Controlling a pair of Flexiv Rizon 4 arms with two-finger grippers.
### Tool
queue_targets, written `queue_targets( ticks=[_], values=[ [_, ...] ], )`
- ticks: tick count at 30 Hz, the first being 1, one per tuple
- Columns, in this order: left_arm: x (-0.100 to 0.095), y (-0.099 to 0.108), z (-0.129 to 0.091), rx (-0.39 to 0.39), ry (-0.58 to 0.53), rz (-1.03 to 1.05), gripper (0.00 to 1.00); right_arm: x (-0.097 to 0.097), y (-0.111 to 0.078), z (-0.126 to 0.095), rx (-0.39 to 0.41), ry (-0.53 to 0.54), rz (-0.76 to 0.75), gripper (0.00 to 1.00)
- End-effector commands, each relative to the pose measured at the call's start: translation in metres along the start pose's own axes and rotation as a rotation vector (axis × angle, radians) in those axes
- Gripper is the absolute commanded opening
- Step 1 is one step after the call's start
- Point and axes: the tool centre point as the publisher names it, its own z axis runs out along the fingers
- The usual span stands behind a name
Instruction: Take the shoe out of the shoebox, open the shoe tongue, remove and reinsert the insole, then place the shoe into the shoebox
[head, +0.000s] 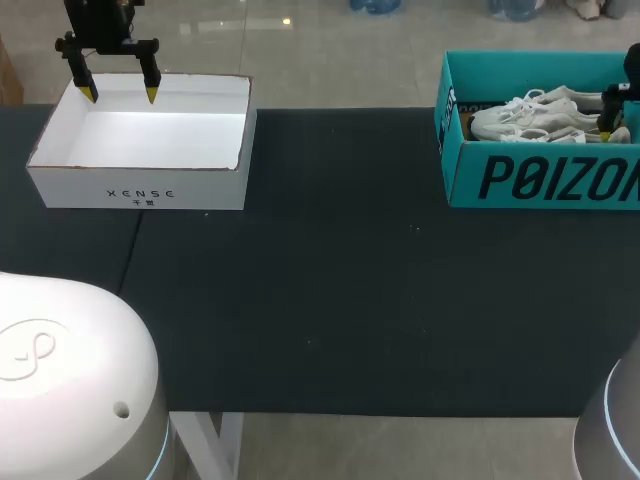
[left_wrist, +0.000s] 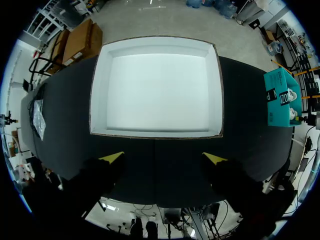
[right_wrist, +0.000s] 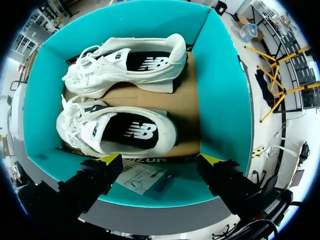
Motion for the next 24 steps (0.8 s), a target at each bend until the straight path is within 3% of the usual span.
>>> queue_targets(
  ticks=[1, 22, 23, 24],
  values=[
    [0.0, 0.0, 0.0, 0.0, 0.0, 0.0, 1.0, 0.001, 0.007, 0.009, 0.012, 0.005, -0.007, 1.0],
    [0.0, 0.0, 0.0, 0.0, 0.0, 0.0, 1.0, -0.005, 0.017, 0.021, 0.022, 0.004, 0.002, 1.0],
    [0.0, 0.0, 0.0, 0.0, 0.0, 0.0, 1.0, -0.005, 0.017, 0.021, 0.019, 0.008, 0.004, 0.93],
    [0.0, 0.0, 0.0, 0.0, 0.0, 0.0, 1.0, -0.005, 0.017, 0.022, 0.018, 0.008, 0.004, 0.78]
  ],
)
